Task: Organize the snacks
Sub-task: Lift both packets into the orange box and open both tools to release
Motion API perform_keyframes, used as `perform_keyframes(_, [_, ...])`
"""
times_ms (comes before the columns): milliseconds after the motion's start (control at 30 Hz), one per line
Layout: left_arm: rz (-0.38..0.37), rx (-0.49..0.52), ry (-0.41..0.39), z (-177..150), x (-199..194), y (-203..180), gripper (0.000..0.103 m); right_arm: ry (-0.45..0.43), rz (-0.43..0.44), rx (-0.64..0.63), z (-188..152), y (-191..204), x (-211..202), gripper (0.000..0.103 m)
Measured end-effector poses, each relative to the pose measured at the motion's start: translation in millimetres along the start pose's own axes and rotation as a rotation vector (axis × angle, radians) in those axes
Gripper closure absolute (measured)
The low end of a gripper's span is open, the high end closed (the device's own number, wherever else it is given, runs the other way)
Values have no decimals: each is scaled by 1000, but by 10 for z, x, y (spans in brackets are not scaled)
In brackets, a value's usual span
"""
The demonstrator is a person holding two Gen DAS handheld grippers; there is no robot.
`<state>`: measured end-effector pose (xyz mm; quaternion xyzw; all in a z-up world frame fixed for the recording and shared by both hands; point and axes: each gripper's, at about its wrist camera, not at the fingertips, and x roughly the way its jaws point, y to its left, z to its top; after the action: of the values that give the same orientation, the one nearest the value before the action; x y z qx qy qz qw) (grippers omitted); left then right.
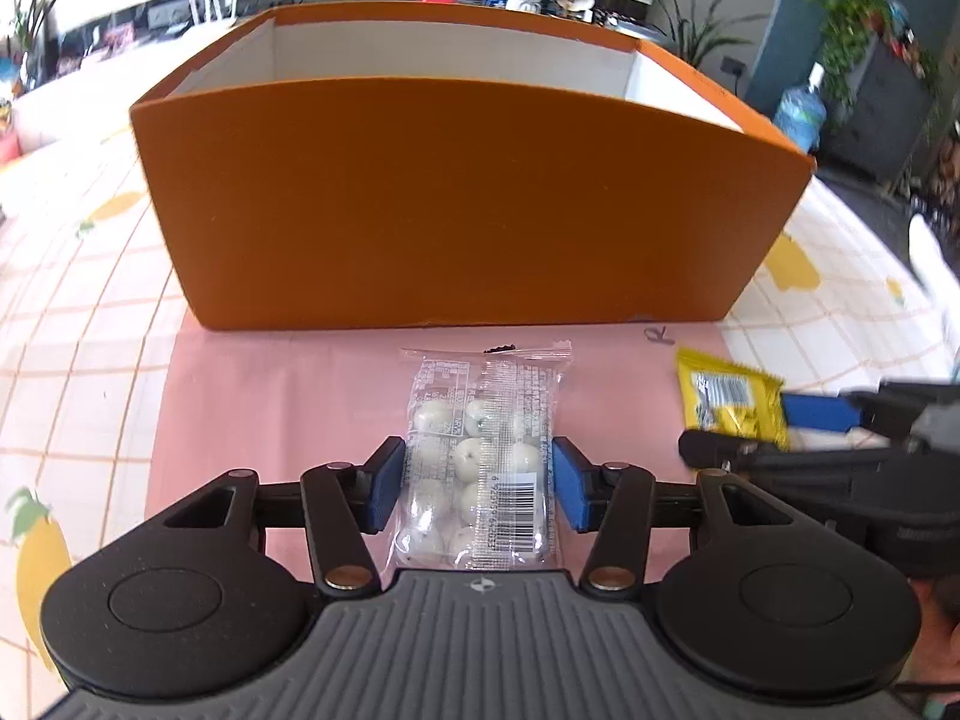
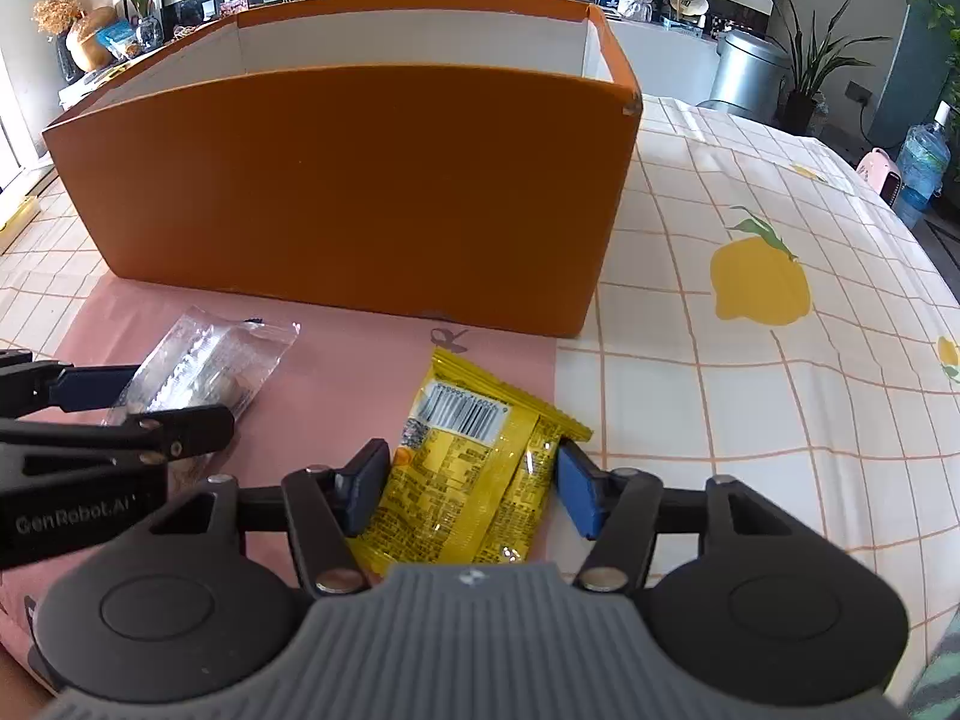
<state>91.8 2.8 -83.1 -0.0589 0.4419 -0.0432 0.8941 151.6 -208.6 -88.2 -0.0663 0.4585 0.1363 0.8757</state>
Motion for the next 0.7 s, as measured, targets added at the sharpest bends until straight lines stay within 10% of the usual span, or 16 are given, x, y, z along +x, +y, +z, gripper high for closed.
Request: perform_keyframes(700, [-31,-48,-130,106,-755,-162,44,-118,69,-24,-106,-17,-678,49])
